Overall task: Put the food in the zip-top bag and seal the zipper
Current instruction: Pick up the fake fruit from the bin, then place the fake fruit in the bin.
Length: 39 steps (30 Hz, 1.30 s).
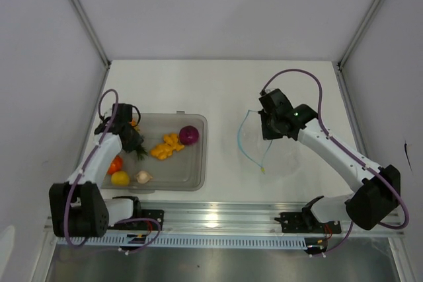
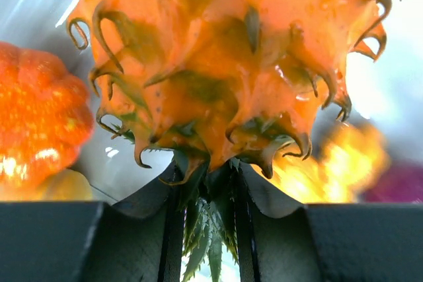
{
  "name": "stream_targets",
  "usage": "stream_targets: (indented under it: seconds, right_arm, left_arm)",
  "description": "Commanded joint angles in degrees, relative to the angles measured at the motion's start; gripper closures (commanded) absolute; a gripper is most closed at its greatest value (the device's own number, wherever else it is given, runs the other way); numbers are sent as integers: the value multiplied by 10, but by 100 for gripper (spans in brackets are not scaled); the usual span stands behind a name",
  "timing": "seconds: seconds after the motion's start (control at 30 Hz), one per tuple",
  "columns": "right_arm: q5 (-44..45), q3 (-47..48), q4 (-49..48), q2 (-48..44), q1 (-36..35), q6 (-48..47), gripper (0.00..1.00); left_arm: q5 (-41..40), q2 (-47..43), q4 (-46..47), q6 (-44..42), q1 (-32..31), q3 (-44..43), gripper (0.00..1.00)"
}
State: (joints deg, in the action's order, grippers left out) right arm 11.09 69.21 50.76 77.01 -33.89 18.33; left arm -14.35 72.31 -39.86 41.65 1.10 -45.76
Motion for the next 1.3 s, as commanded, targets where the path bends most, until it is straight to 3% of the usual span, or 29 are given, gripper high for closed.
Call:
stream_targets:
  seconds: [0.0, 0.2, 0.33, 0.37, 0.47, 0.57, 0.83, 0.97, 1.27]
  right_arm:
    - [5, 14, 12, -15, 2, 1, 100]
    - [15, 43, 24, 5, 3, -9, 100]
    - [33, 59, 32, 24, 9, -17, 100]
    - [35, 63, 33, 31, 10, -21, 100]
    - [45, 73, 32, 40, 11, -34, 100]
    - [53, 71, 31, 40, 9, -45, 100]
    - [98, 41, 20, 6, -37, -31, 100]
    - [105, 22, 4, -13, -60, -12, 100]
    - [101, 19, 14, -30, -97, 9, 100]
  left_arm:
    - [57, -109, -7, -32, -28, -9, 96]
    - [145, -226, -36, -67, -109, -21, 93]
    - [293, -257, -19, -106, -159, -34, 90]
    - [360, -261, -9, -120, -167, -35, 89]
    - [473, -270, 28, -141, -237, -45, 86]
    - [546, -256, 44, -148, -280, -61, 84]
    - [655, -178, 100, -112, -360, -57, 76]
    - [671, -106, 75, -119, -392, -93, 76]
    - [683, -13, 140, -91, -435, -130, 75]
